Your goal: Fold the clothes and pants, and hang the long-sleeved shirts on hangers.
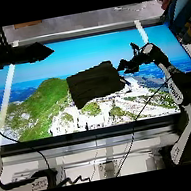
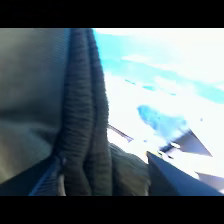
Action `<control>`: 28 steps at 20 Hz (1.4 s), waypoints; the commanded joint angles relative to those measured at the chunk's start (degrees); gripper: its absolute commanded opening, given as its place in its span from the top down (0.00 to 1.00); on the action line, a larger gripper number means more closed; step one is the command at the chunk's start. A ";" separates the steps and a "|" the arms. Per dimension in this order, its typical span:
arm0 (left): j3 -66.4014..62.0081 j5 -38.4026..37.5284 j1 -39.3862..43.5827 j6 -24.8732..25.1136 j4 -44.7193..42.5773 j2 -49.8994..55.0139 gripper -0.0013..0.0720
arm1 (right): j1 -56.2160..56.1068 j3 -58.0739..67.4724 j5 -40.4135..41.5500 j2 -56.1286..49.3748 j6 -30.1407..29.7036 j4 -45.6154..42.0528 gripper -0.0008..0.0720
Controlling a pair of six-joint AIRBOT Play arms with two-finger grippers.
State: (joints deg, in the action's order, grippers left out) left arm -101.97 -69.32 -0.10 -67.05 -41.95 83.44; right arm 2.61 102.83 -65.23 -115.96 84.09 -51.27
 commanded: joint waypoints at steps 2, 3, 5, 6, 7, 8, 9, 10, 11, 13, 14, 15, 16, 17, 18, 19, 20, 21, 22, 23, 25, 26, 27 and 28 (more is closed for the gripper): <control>0.00 0.00 0.00 0.00 -0.02 -0.02 0.34 | 1.77 0.04 -0.59 -2.78 -9.16 11.13 0.10; 0.00 0.00 0.00 0.00 -0.02 -0.02 0.34 | 2.01 0.83 -1.88 -2.78 -10.95 11.56 0.04; 0.00 0.02 0.00 0.00 -0.02 -0.02 0.34 | 2.03 3.30 -5.07 -2.78 -13.97 11.34 0.04; 0.00 0.02 0.00 0.00 -0.02 -0.02 0.34 | 2.03 4.90 -6.43 -2.75 -15.47 10.36 0.04; 0.00 0.02 0.00 0.00 -0.02 -0.02 0.34 | 1.99 6.40 -6.80 -2.73 -15.80 9.18 0.04; 0.00 0.02 0.00 0.00 -0.02 -0.02 0.34 | 1.99 7.93 -7.08 -2.73 -15.91 8.35 0.04; 0.00 0.02 0.00 0.00 -0.02 -0.02 0.34 | 1.99 9.20 -7.32 -2.73 -15.89 7.34 0.04; 0.00 0.02 0.00 0.00 -0.02 -0.02 0.34 | 1.99 10.38 -7.48 -2.73 -15.89 6.08 0.04; 0.00 0.02 0.00 0.00 -0.02 -0.02 0.34 | 1.99 11.32 -7.87 -2.73 -15.89 5.35 0.04; 0.00 0.02 0.00 0.00 0.00 0.00 0.34 | 1.97 12.04 -9.14 -2.64 -15.89 5.03 0.04; 0.00 0.04 0.00 0.00 -0.02 0.02 0.34 | 1.75 12.04 -10.43 -2.64 -16.20 4.44 0.04; 0.00 0.04 0.00 0.00 -0.02 0.02 0.34 | 1.42 12.02 -12.15 -2.69 -16.92 3.13 0.04; 0.00 0.02 0.00 0.00 -0.02 0.02 0.34 | 0.74 11.91 -13.99 -2.71 -17.81 0.63 0.04; 0.02 0.02 0.00 0.00 -0.02 0.02 0.34 | -0.15 11.85 -15.19 -2.89 -17.77 -2.67 0.04; 0.02 0.02 0.00 0.00 -0.02 0.02 0.34 | -1.11 11.78 -15.15 -3.19 -17.73 -5.55 0.04; 0.02 0.02 0.00 0.00 -0.02 0.02 0.34 | -2.16 11.52 -14.16 -3.43 -17.35 -7.65 0.04; 0.02 0.02 0.00 0.00 -0.02 0.02 0.34 | -3.19 11.04 -11.47 -3.58 -16.72 -9.62 0.04; 0.02 0.02 0.00 0.00 -0.02 0.02 0.34 | -3.98 11.04 -8.50 -3.89 -14.73 -11.43 0.04; 0.02 0.00 0.00 0.00 -0.02 0.02 0.34 | -4.57 11.04 -4.81 -4.15 -11.54 -12.94 0.04; 0.02 0.02 0.00 0.02 -0.02 0.02 0.34 | -4.66 11.04 -1.99 -4.35 -8.46 -13.64 0.05; 0.02 0.02 0.00 0.02 -0.02 0.02 0.34 | -4.07 11.04 0.79 -4.66 -4.39 -13.81 0.05; 0.02 0.02 0.00 0.02 -0.02 0.04 0.34 | -3.65 11.04 0.48 -4.94 -3.61 -13.81 0.05; 0.02 0.02 0.00 0.00 -0.02 0.04 0.34 | -3.23 11.04 -0.50 -5.42 -2.45 -13.44 0.05; 0.02 0.02 0.00 0.02 -0.02 0.04 0.34 | -2.95 11.04 -1.92 -6.12 -1.57 -12.90 0.05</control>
State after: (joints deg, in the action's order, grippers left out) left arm -101.97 -69.32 -0.10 -67.05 -41.98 83.44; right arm -0.84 113.91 -67.57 -120.99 77.87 -63.26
